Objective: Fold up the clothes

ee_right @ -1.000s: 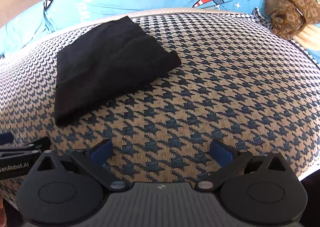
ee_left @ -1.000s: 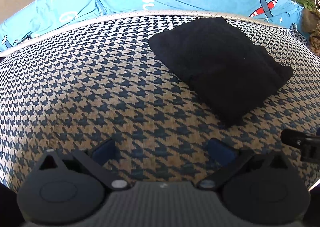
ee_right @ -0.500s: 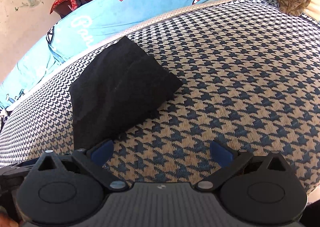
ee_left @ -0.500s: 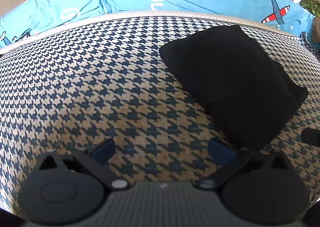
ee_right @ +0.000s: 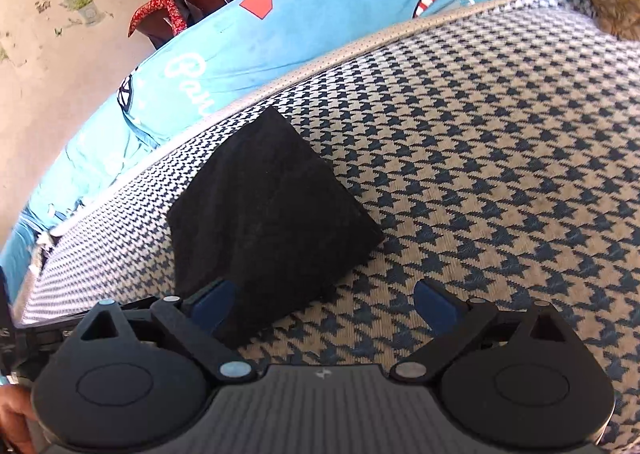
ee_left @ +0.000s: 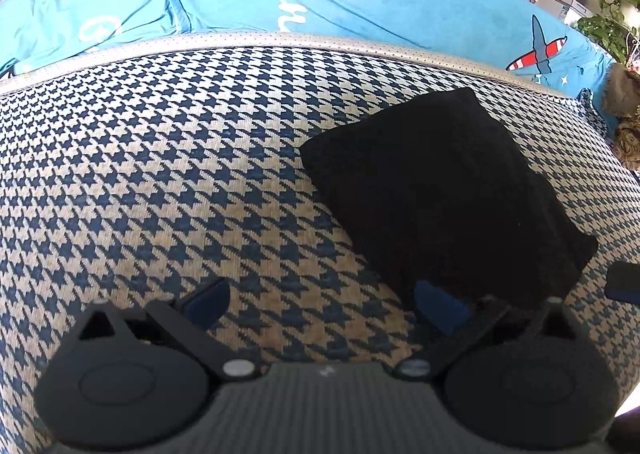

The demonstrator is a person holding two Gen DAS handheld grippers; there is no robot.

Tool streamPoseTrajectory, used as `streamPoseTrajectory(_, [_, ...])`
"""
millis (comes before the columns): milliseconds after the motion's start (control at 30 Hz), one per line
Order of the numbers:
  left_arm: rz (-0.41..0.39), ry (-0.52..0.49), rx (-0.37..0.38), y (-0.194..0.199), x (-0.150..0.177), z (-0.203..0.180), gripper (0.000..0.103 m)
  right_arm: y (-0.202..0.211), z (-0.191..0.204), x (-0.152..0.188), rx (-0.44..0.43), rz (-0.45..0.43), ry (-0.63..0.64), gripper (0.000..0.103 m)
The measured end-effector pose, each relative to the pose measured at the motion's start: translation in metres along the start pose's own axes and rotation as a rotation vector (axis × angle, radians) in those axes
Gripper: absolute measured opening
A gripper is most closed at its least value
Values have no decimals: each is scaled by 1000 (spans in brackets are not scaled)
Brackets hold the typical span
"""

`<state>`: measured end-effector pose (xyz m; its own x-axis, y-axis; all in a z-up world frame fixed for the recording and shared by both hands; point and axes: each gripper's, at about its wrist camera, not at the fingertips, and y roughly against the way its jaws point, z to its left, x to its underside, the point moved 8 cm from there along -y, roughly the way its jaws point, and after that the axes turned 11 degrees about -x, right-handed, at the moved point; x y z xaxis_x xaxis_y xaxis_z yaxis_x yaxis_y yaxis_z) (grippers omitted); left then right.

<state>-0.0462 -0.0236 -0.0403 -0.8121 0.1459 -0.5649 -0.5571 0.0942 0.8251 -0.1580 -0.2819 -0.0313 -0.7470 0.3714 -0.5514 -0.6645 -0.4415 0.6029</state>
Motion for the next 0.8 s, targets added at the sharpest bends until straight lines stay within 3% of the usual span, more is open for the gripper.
streamPoseTrajectory(300, [16,-29,69,-18,-19,-5,103,-14,-25,-7,-102,51,-174,99])
streamPoseTrajectory(800, [34,-35,180,-42,-39,-17,103,-22,-34,-18,-176,-4,-222,99])
